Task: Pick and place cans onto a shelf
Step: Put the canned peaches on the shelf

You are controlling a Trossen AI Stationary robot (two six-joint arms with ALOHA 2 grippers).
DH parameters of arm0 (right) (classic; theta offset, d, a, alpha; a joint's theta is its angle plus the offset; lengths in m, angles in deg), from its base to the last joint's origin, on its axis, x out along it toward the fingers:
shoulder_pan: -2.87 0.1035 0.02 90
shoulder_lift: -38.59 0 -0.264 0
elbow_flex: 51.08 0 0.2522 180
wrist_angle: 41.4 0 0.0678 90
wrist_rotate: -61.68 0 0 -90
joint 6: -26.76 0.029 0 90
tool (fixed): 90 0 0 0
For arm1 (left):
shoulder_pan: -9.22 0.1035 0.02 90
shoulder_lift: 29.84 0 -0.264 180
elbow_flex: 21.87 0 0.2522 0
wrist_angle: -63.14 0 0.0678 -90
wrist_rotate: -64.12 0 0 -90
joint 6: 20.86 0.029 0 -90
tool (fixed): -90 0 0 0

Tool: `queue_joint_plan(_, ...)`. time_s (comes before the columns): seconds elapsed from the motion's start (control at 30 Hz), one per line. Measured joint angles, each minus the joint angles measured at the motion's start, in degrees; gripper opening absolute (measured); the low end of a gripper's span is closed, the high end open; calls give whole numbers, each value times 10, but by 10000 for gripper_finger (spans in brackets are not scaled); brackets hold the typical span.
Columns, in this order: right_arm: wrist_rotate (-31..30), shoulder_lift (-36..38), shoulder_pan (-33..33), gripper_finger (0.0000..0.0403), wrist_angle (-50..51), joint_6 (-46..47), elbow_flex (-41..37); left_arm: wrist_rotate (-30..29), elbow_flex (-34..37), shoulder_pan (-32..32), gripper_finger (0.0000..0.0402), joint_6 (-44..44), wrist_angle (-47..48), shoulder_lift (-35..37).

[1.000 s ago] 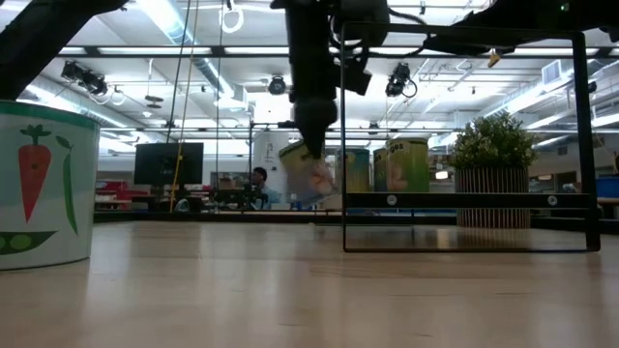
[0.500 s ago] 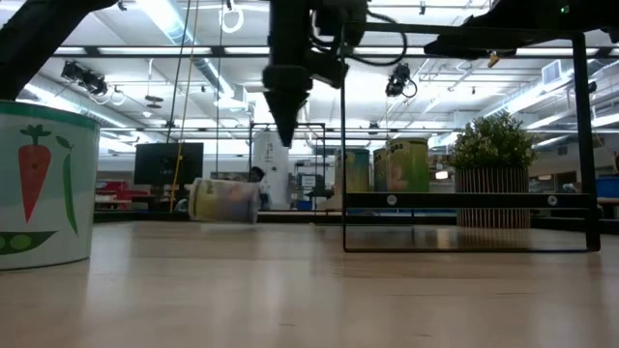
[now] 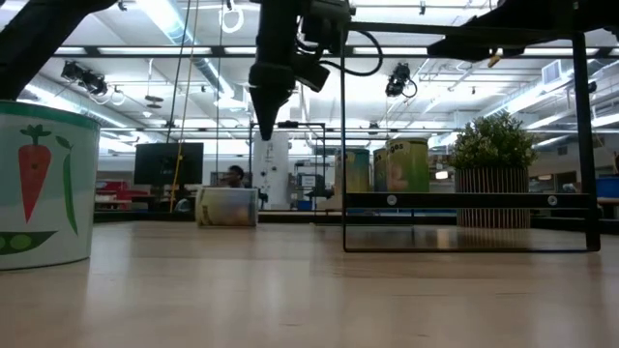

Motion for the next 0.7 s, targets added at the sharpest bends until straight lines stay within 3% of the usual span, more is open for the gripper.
queue_joint_plan(0.27,-1,0,1,368,16,33,0,8,0,70,290,46,4,2)
queue_joint_plan(0.43,-1,0,2,368,27,52,0,75,0,136,290,76,-31,2)
queue_joint_plan(0.7,-2,0,2,368,39,79,0,117,0,251,290,117,-62,2)
